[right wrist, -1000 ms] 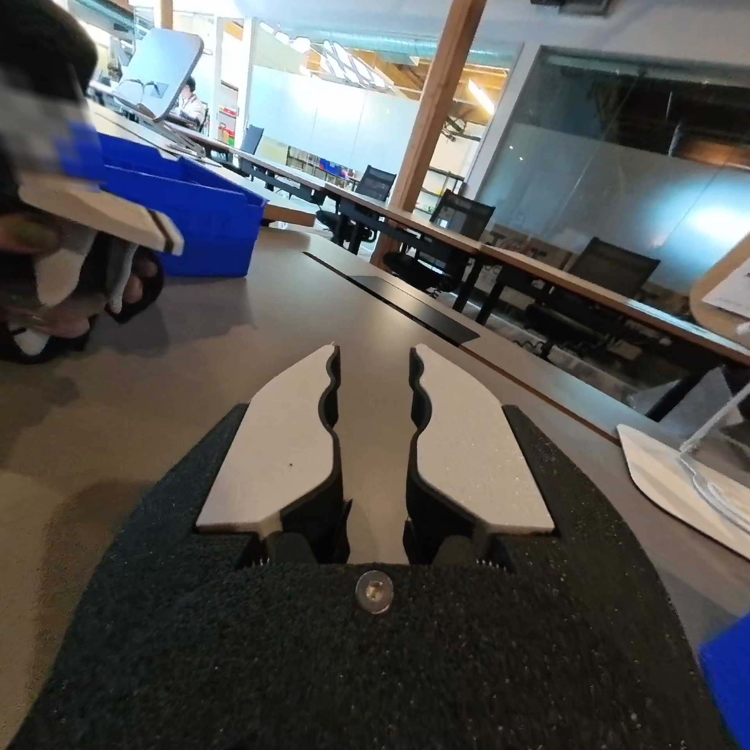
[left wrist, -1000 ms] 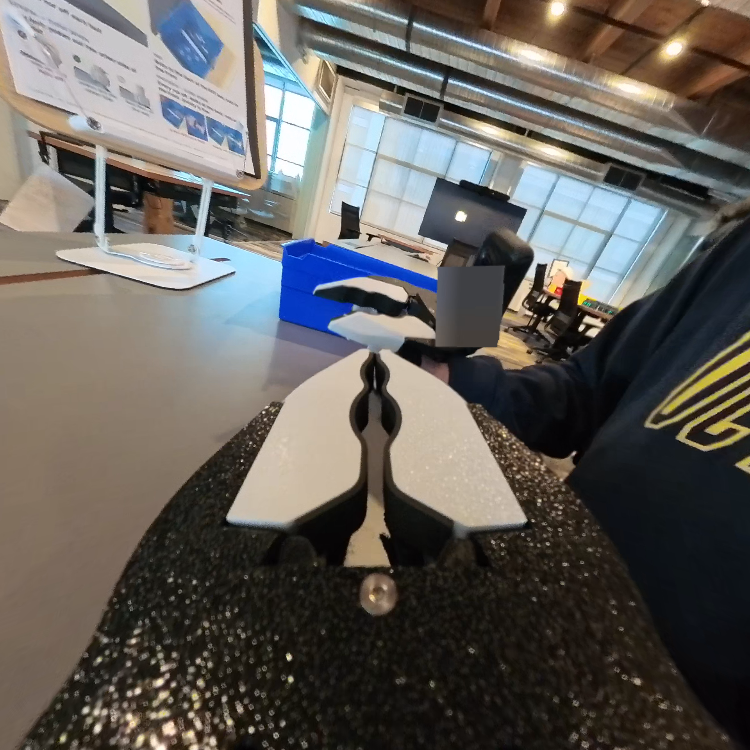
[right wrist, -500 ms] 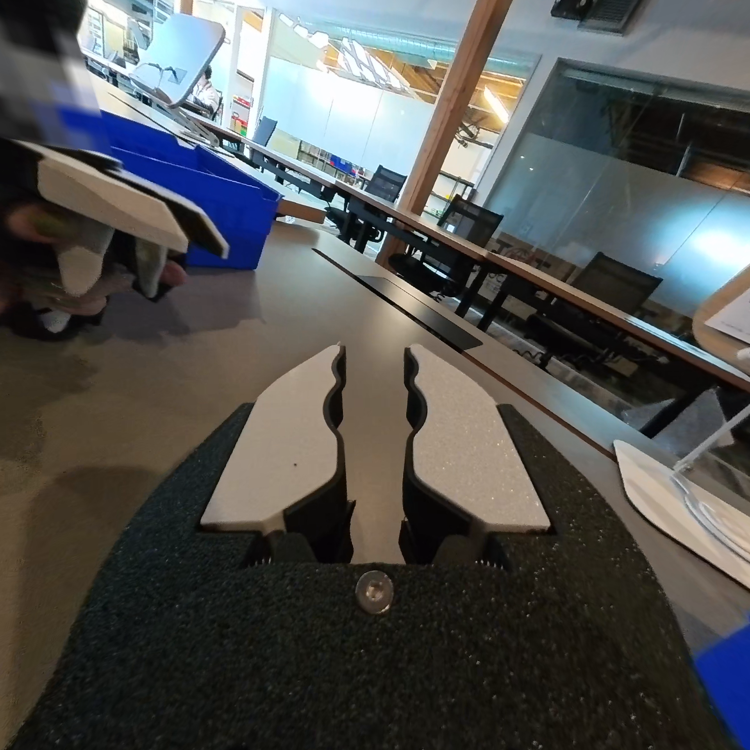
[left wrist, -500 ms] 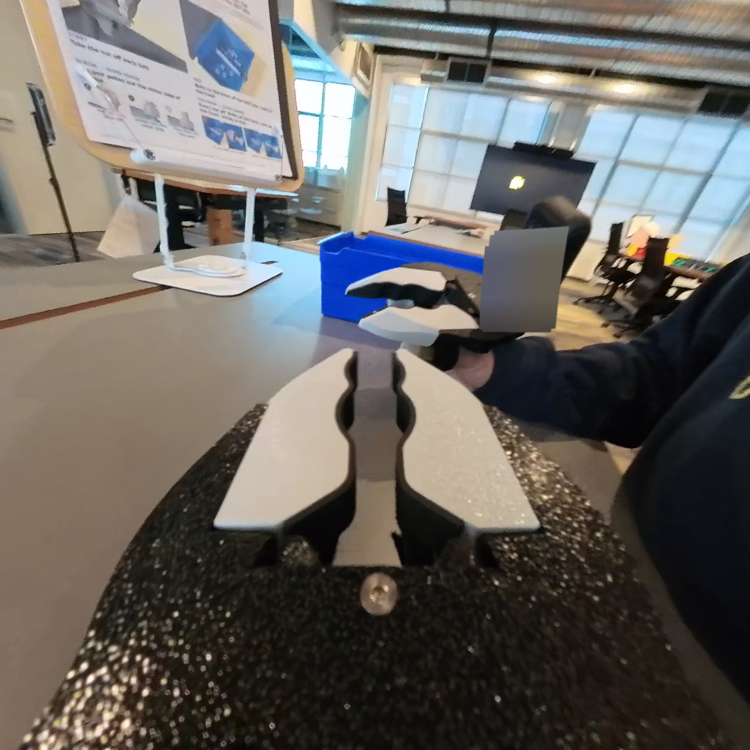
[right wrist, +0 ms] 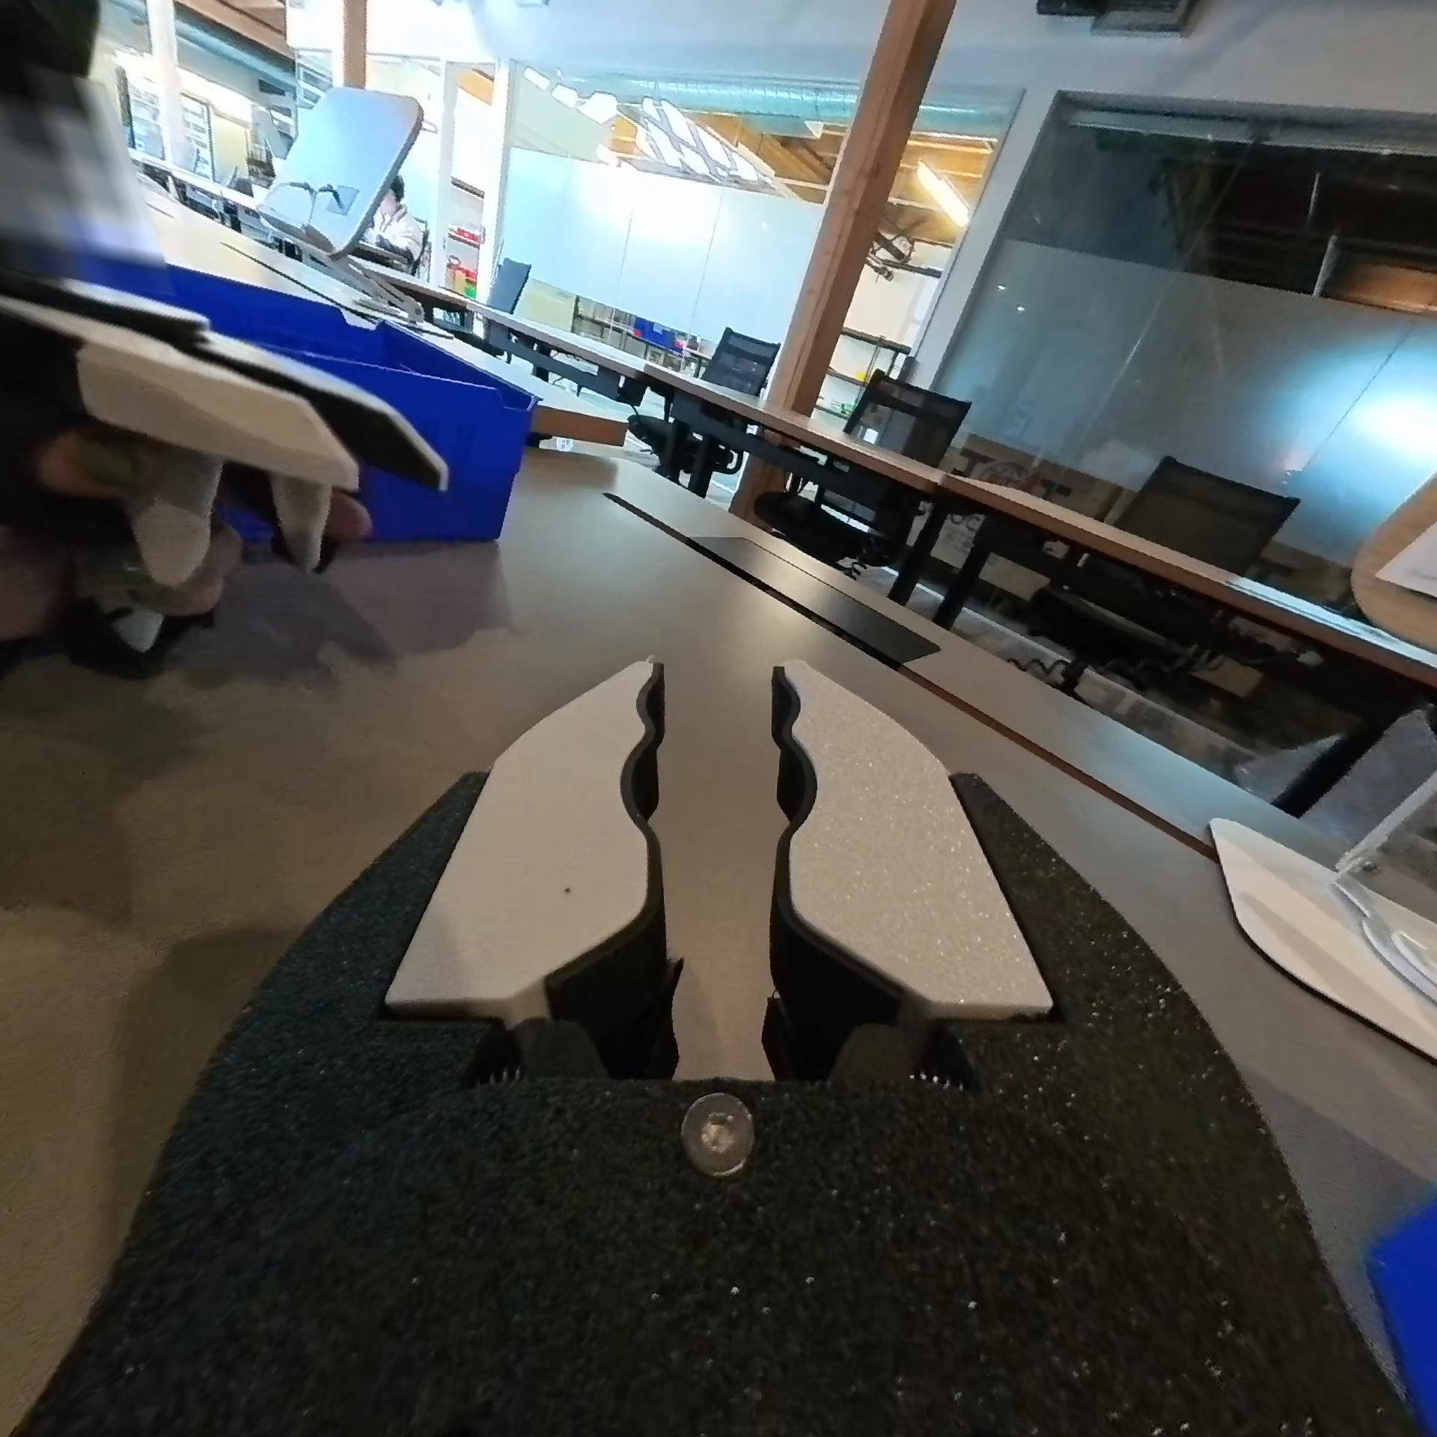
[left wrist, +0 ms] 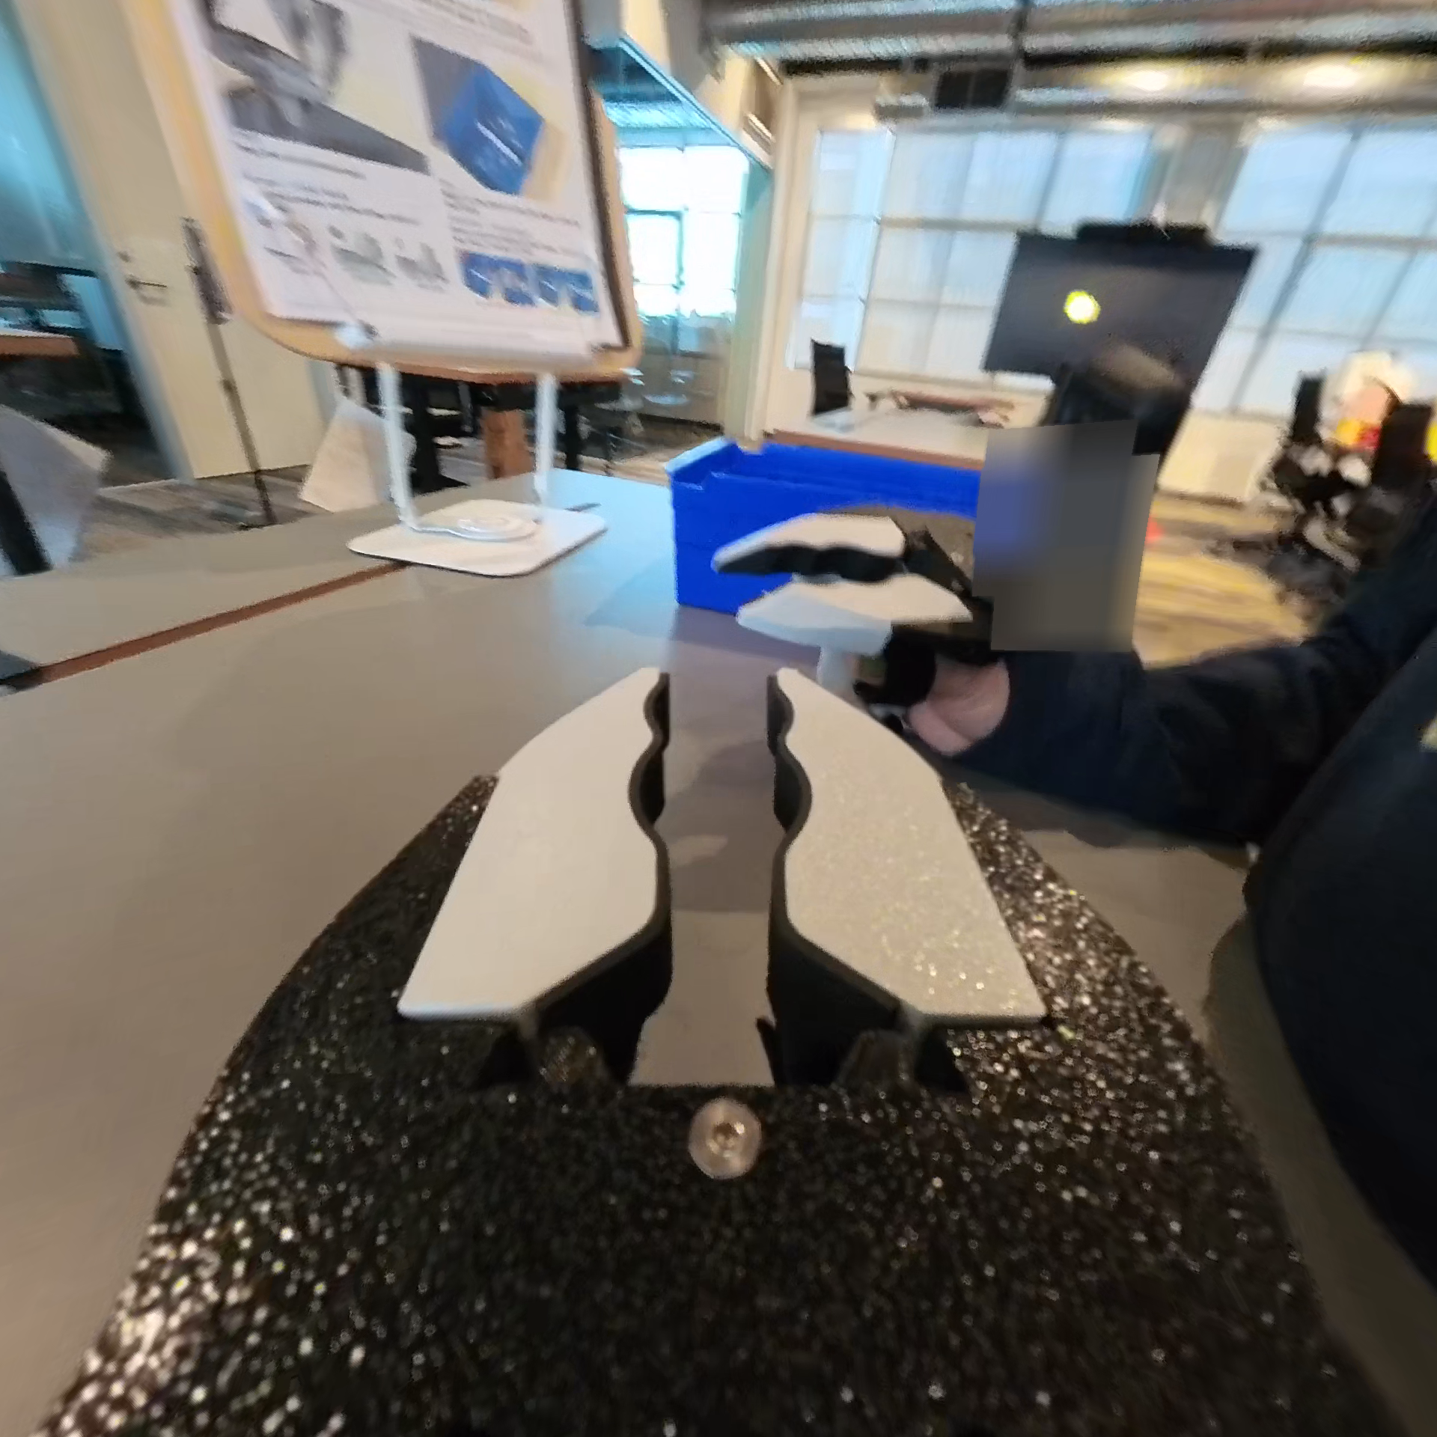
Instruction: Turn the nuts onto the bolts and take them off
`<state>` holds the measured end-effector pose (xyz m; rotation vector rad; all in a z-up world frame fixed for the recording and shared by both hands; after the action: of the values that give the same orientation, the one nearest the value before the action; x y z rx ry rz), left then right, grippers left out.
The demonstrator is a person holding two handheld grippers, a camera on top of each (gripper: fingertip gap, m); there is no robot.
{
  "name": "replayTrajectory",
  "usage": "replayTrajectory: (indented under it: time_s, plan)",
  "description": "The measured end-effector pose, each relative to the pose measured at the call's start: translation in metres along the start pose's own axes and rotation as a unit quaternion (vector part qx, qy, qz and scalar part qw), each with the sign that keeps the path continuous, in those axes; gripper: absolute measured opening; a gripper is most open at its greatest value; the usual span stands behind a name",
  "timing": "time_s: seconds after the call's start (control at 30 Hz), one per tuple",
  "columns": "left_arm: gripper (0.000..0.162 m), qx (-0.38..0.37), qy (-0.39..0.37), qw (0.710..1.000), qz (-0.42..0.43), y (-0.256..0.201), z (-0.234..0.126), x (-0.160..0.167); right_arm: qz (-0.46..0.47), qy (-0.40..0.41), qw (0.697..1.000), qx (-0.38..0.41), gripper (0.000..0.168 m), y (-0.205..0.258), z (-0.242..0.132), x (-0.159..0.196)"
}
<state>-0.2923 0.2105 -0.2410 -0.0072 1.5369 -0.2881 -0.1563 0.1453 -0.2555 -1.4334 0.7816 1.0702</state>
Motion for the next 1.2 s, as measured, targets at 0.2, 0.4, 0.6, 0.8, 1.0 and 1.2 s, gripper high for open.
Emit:
replayTrajectory:
  time_s: [0.2, 0.4, 0.6, 0.8, 1.0, 1.2]
  plan:
    - [0.021, -0.048, -0.066, 0.996, -0.04, -0.008, -0.031, -0.055, 0.024, 0.005, 1.0, -0.013, 0.022, 0.0, -0.001, 0.0]
    - [0.016, -0.19, -0.131, 0.973, 0.026, -0.004, -0.121, -0.126, 0.039, 0.001, 0.999, -0.01, 0.022, -0.003, -0.002, 0.0]
    - [0.011, -0.424, -0.13, 0.893, 0.076, 0.019, -0.239, -0.149, 0.037, 0.007, 0.999, -0.015, 0.022, -0.001, -0.001, 0.001]
    - [0.0, -0.441, 0.091, 0.889, -0.083, 0.059, -0.252, -0.096, 0.034, 0.009, 0.999, -0.019, 0.022, 0.0, 0.0, 0.001]
    - [0.009, -0.43, 0.186, 0.878, -0.095, 0.105, -0.245, -0.079, 0.047, 0.006, 0.999, -0.02, 0.022, -0.001, 0.0, 0.0]
    - [0.03, -0.368, 0.406, 0.816, -0.185, 0.178, -0.232, -0.049, 0.05, 0.005, 0.999, -0.022, 0.022, -0.001, 0.0, 0.0]
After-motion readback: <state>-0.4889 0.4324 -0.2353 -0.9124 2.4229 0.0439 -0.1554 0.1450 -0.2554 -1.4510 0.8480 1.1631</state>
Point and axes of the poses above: each gripper's, where its closed fingertips meet, z out along the fingers, x out of its underside, y = z × x across the jaws, the point moved 4 cm from there along -z, back along the fingers, and after that the axes turned 5 degrees about -z, right-handed, at the moved point
